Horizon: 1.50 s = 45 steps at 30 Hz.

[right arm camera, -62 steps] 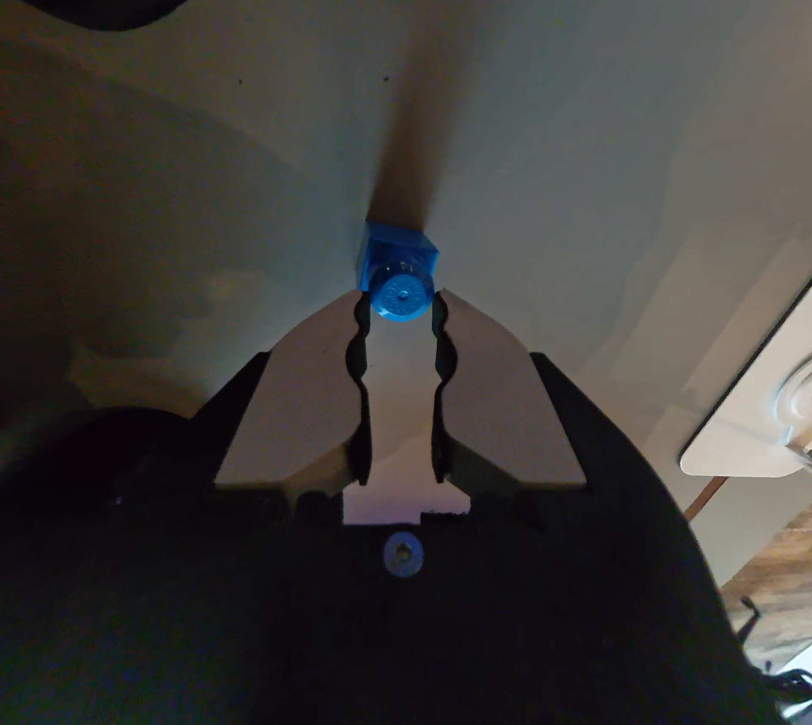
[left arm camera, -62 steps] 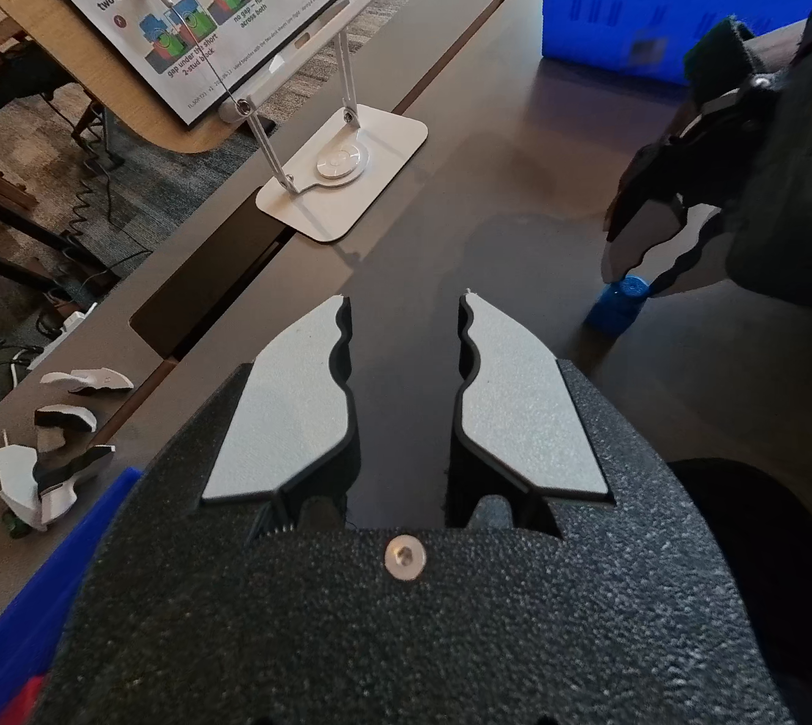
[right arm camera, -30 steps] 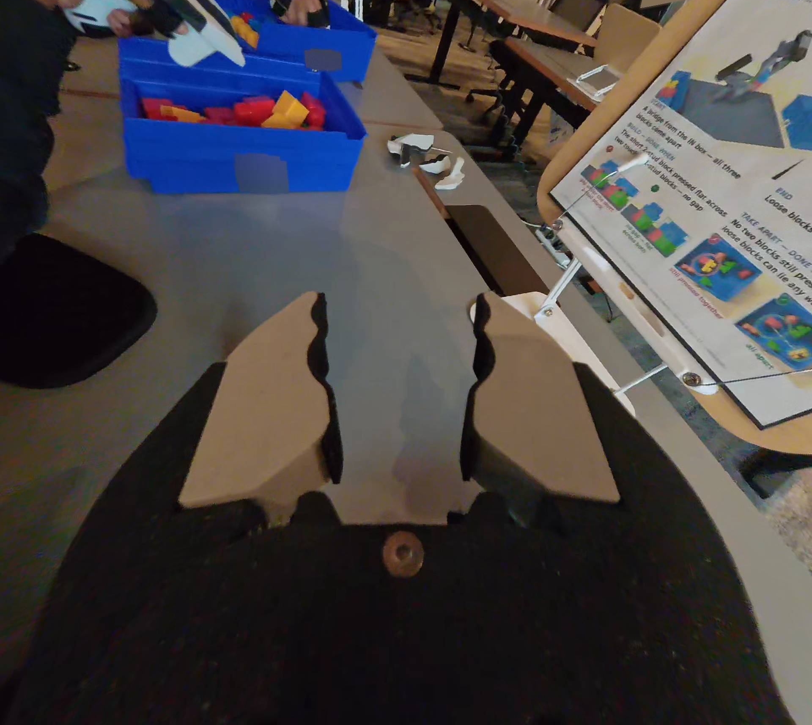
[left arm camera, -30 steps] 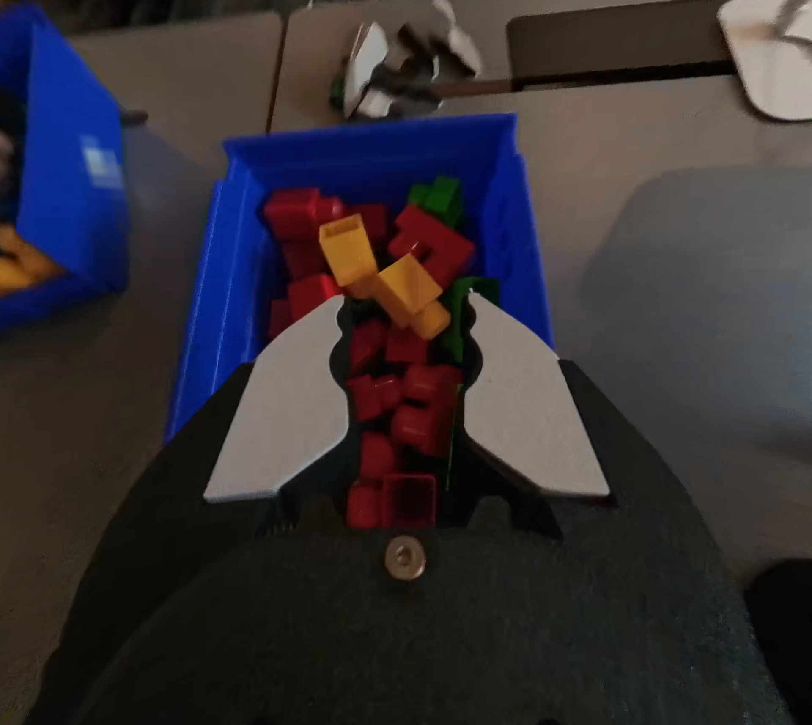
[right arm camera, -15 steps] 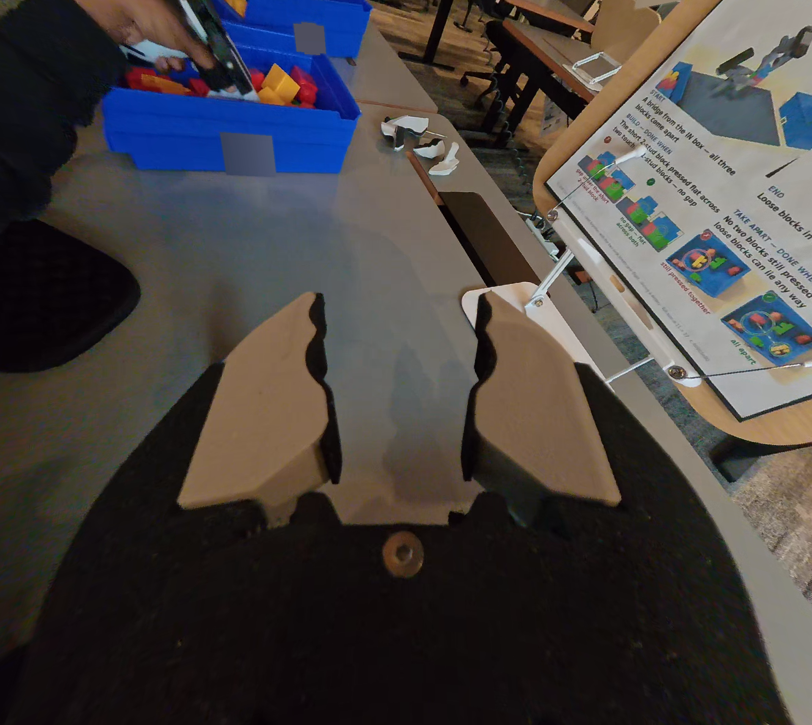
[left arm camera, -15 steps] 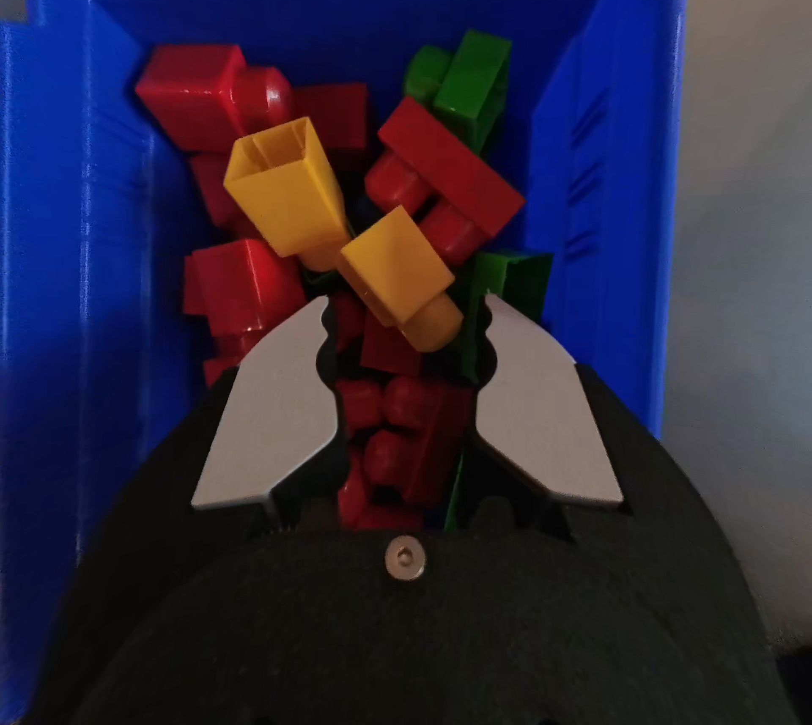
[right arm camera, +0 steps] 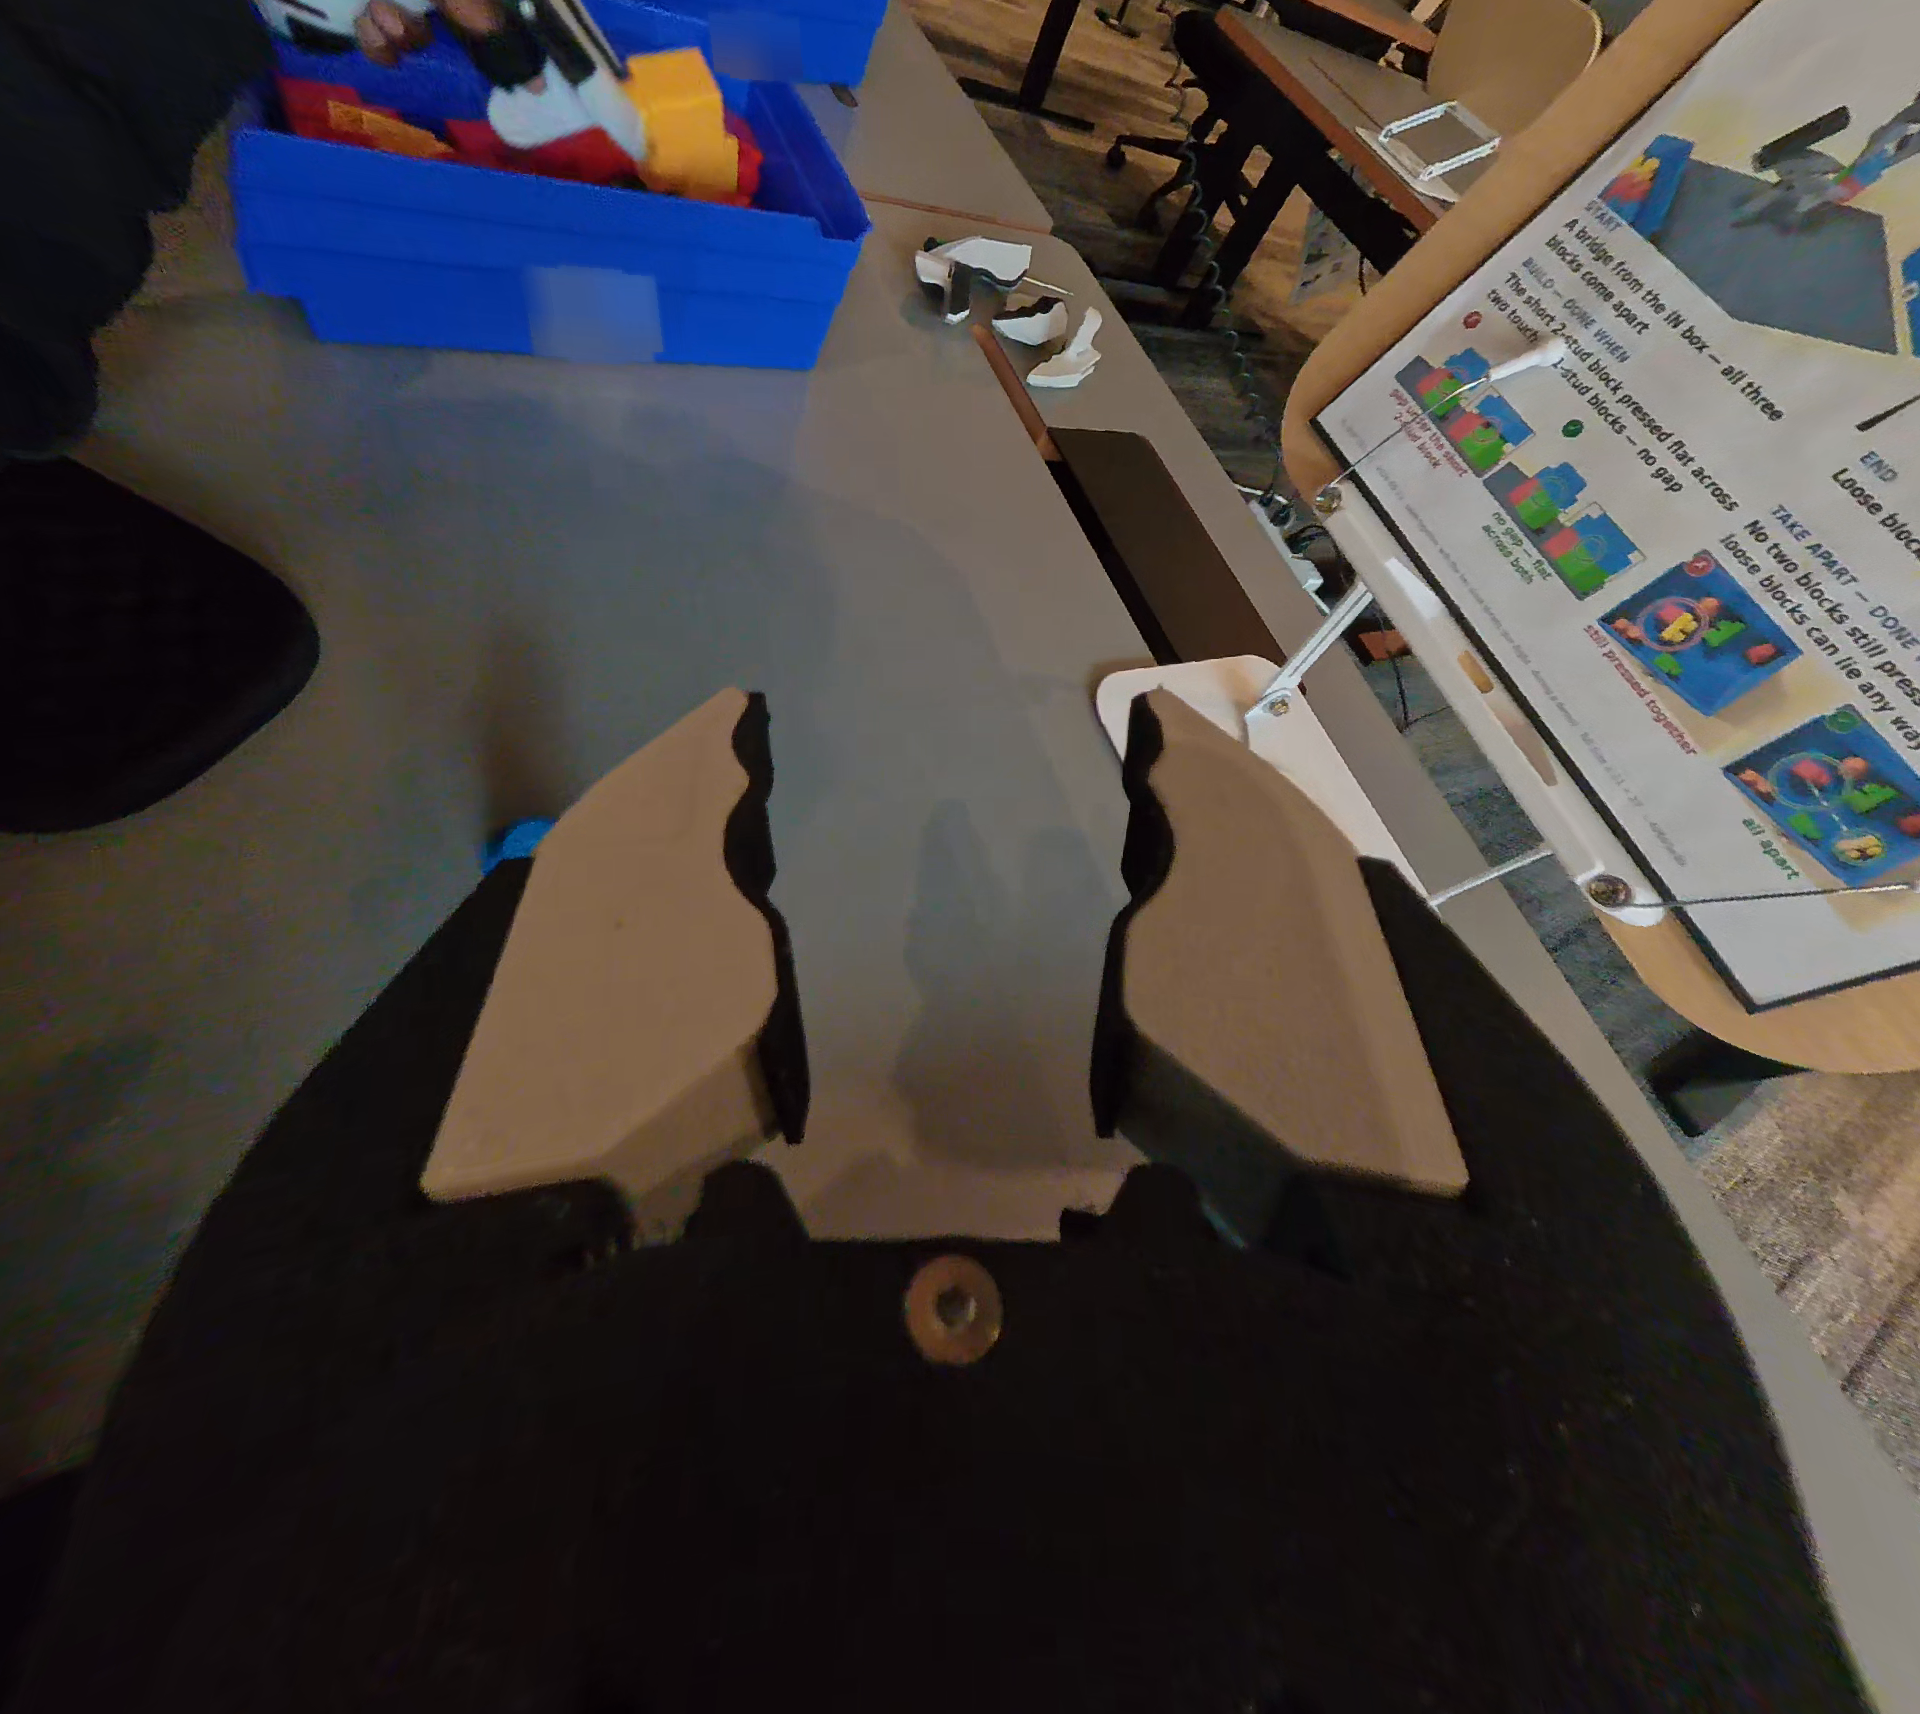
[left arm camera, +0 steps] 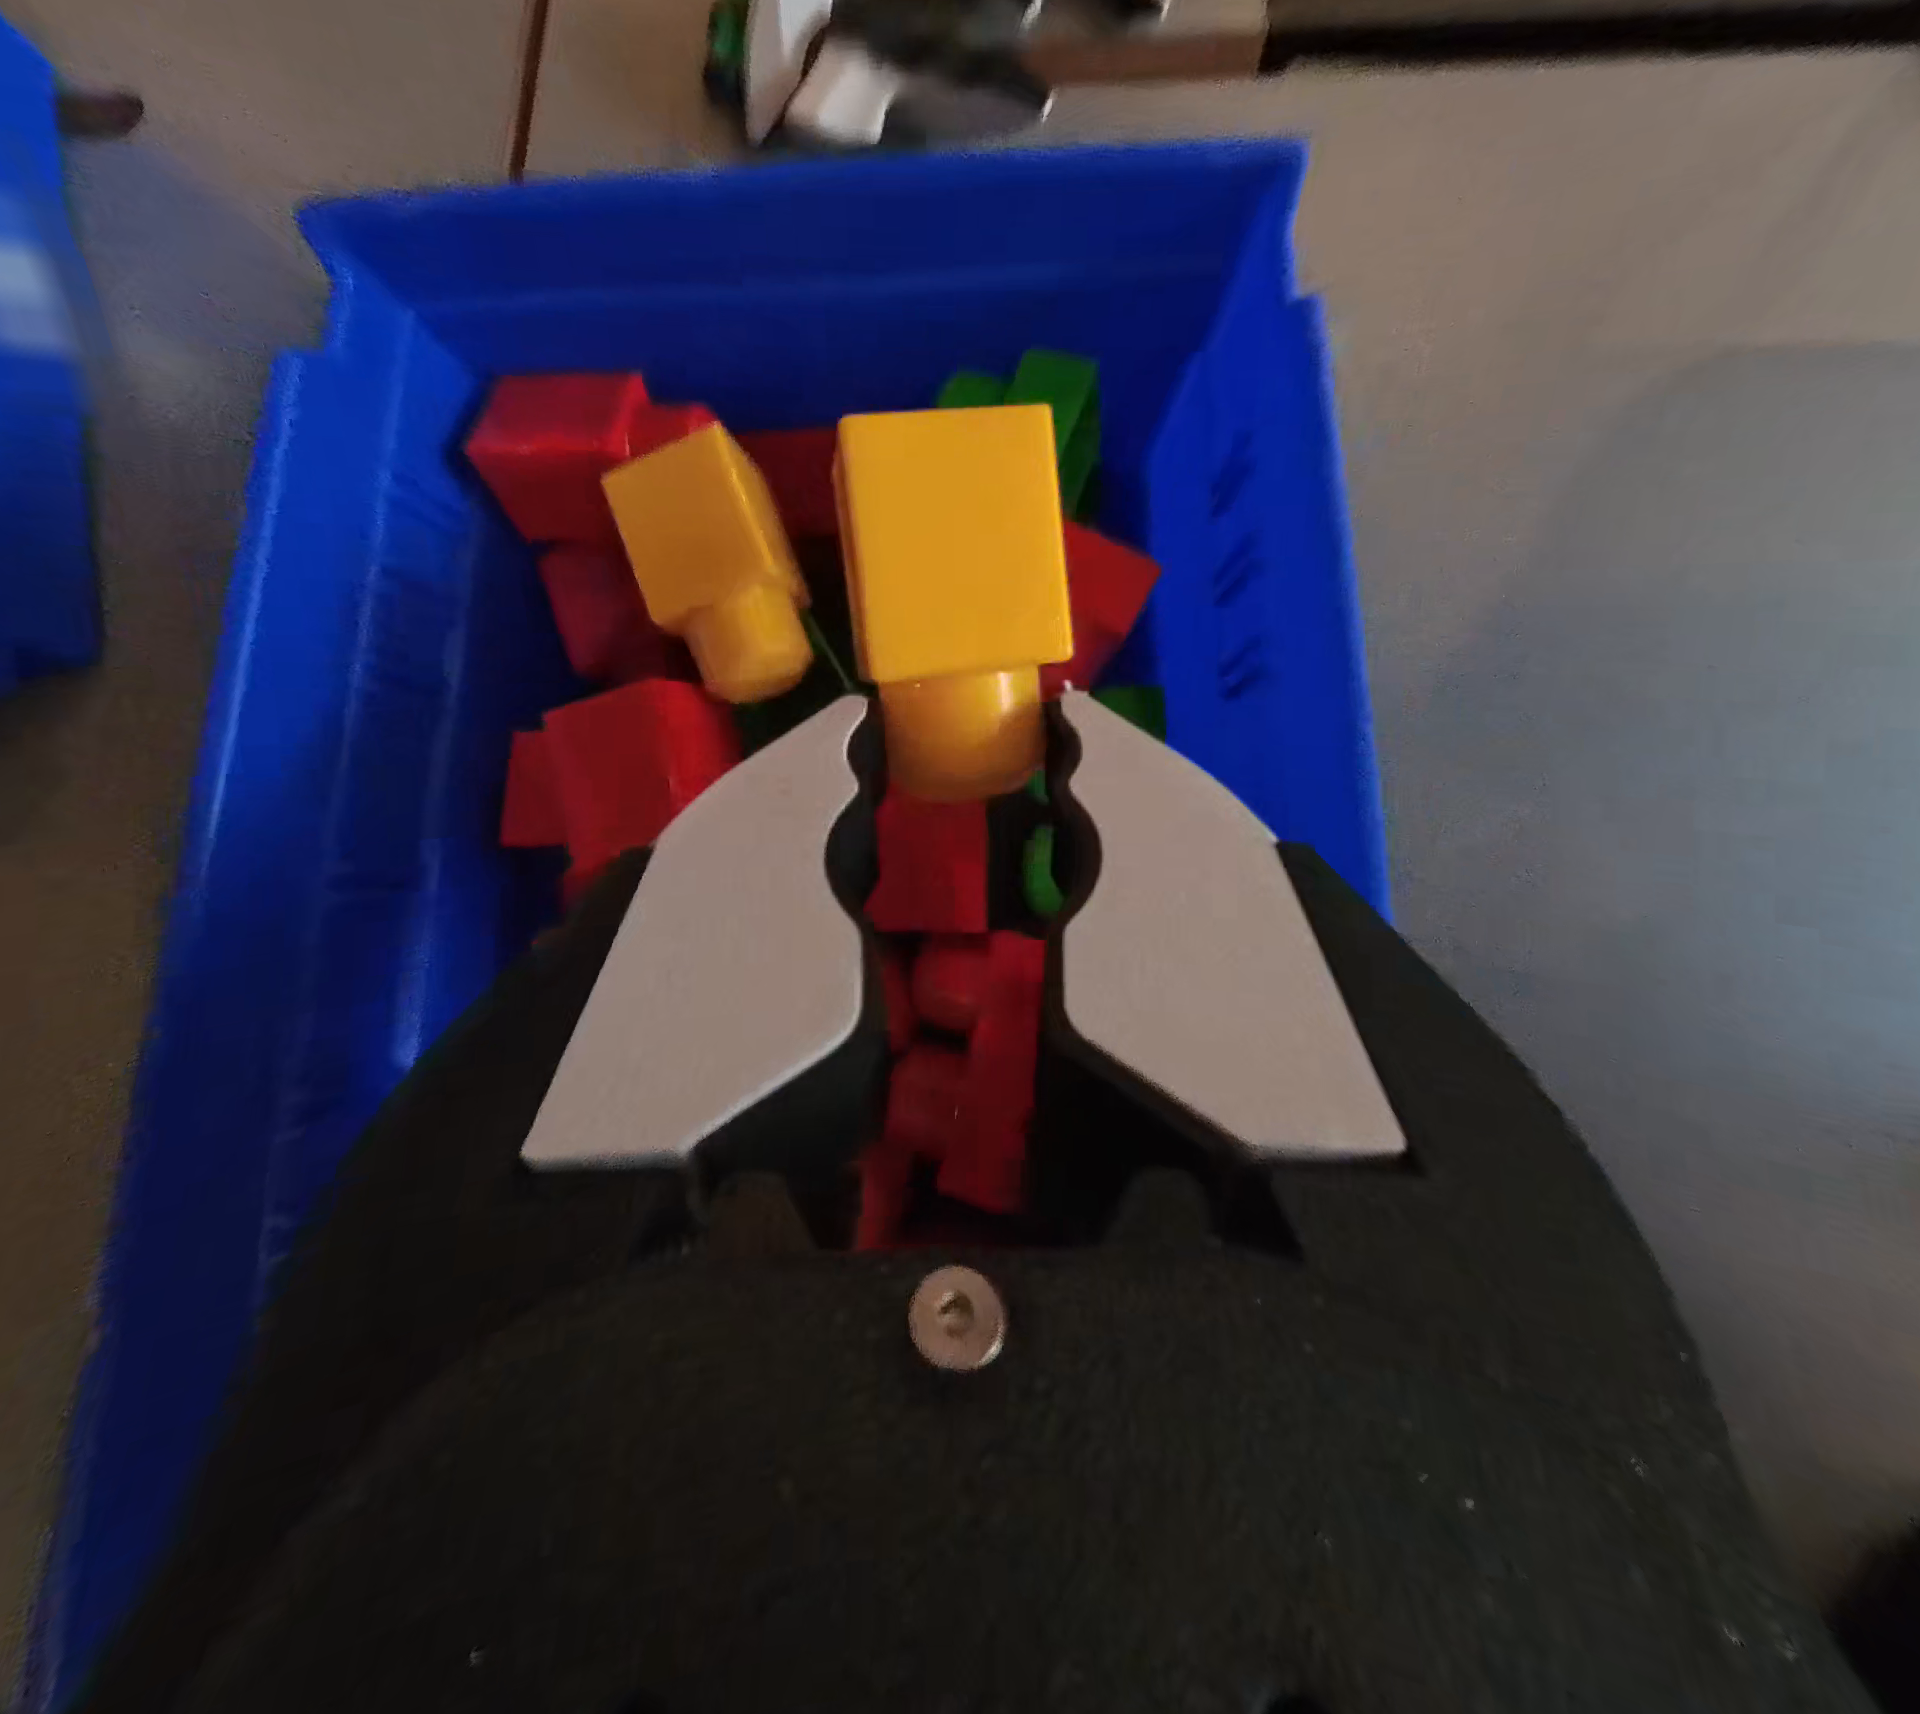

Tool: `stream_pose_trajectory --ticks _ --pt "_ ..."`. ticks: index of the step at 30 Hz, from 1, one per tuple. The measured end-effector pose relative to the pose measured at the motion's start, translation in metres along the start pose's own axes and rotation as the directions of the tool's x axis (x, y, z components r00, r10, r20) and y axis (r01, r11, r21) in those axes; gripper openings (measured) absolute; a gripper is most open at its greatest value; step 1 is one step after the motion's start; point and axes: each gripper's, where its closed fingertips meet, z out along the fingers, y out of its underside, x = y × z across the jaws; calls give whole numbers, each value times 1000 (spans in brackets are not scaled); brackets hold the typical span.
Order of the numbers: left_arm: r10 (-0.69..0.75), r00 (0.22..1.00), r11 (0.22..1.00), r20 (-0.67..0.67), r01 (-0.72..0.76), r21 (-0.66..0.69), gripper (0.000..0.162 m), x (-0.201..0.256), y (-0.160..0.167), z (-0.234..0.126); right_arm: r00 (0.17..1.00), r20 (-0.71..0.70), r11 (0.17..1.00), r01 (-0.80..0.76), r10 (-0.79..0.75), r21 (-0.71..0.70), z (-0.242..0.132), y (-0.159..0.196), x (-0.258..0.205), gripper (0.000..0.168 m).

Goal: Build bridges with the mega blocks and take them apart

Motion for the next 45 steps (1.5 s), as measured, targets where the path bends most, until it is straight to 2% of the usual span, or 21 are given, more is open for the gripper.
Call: stream_pose_trajectory --ticks 3,5,9,11,13,16,21,26,33,37,45 --pt "24 999 999 27 -25 36 29 -1 -8 -12 1000 8 1000 9 -9 -15 4 2 -3 66" --pt "37 999 996 -2 -37 80 29 5 -16 -19 1000 14 1000 18 -18 -15 5 1 -5 65" --pt "148 974 962 -169 -102 255 29 51 -48 -49 996 53 997 73 -73 -11 9 -1 -15 65" --pt "253 927 928 -278 -150 342 29 90 -63 -69 988 90 992 126 -126 9 11 -3 -24 67" --pt "381 841 883 -384 -207 422 29 136 -71 -90 976 125 984 170 -175 56 12 -7 -32 69" --pt "566 659 805 -495 -312 505 29 207 -67 -114 972 154 981 162 -177 107 12 -11 -36 69" --pt "748 331 659 -575 -464 591 29 311 -36 -137 964 185 973 162 -192 163 10 -13 -39 71" --pt "813 194 537 -548 -612 580 29 360 -4 -131 930 247 954 228 -273 195 10 -6 -52 69" --pt "844 134 465 -520 -667 582 29 379 11 -132 876 342 936 280 -340 214 20 7 -72 55" --pt "854 124 447 -506 -672 591 29 381 12 -137 873 352 934 264 -337 240 22 5 -73 37" --pt "868 155 442 -472 -673 593 29 377 6 -141 879 347 928 229 -327 295 22 1 -72 36"
